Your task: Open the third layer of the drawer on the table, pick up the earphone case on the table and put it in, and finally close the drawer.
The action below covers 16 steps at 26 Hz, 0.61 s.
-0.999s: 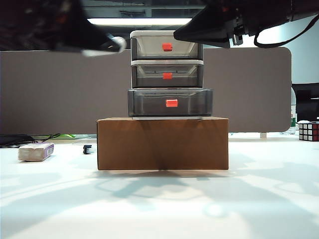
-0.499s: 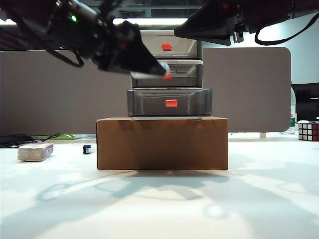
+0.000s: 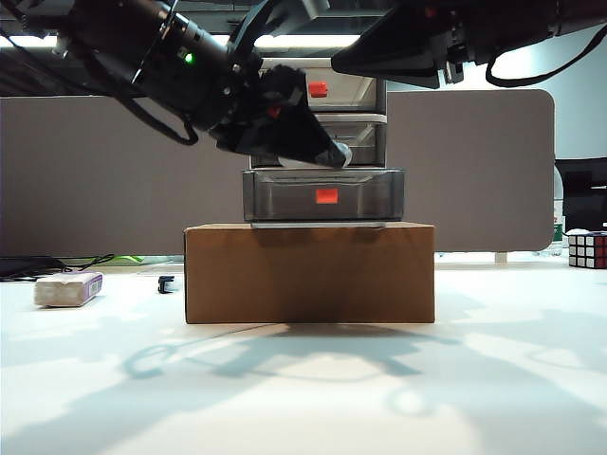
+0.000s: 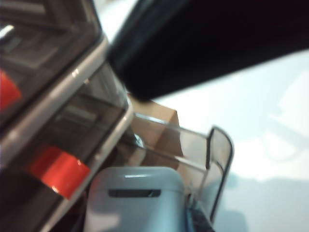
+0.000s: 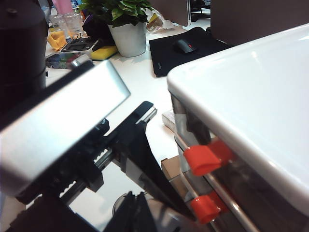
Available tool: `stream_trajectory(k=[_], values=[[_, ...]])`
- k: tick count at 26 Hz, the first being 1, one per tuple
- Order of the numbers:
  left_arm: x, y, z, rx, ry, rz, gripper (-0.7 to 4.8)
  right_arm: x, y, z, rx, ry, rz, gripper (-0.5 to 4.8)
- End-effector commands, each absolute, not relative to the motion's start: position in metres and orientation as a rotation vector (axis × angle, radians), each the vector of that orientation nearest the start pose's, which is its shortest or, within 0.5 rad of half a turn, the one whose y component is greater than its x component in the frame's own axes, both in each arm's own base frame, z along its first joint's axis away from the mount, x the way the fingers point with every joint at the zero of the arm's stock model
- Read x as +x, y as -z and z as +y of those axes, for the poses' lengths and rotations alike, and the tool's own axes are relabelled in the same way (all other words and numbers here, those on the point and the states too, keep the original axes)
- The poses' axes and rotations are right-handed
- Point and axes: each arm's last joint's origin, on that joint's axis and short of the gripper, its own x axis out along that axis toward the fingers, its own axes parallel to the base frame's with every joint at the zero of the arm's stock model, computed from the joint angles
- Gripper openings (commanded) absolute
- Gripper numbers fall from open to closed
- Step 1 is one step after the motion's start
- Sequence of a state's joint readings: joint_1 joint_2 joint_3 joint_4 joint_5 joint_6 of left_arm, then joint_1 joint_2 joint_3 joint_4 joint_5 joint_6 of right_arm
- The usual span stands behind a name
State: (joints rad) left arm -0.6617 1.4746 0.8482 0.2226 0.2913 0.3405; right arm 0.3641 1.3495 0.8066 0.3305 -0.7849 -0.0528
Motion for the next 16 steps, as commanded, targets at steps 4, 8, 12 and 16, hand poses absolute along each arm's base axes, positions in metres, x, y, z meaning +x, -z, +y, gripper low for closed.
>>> stream_trajectory(k=[4,8,12,16], values=[[0.2456,-0.2386,-0.2012,0.355,0.994,0.242,2.01,0.2623,-0.2719,0.1219,-0.008,-1.153,0.164,-0.05],[0.2454,-0.2377,-0.201,0.35,0.993,0.256,3.17,0.2623,-0.2721,0.1219,-0.008,-1.153,0.163,-0.05],[0.2445,-0.2352,-0.2001,0.356,0.993,0.287,3.19,0.2623,-0.2721,0.1219,-0.008,-1.153,0.163,-0.05],[0.24,-0.2386,-0.1966,0.359,0.988,0.316,2.42,0.2622,-0.2719,0.122,-0.007,-1.153,0.165,-0.05]])
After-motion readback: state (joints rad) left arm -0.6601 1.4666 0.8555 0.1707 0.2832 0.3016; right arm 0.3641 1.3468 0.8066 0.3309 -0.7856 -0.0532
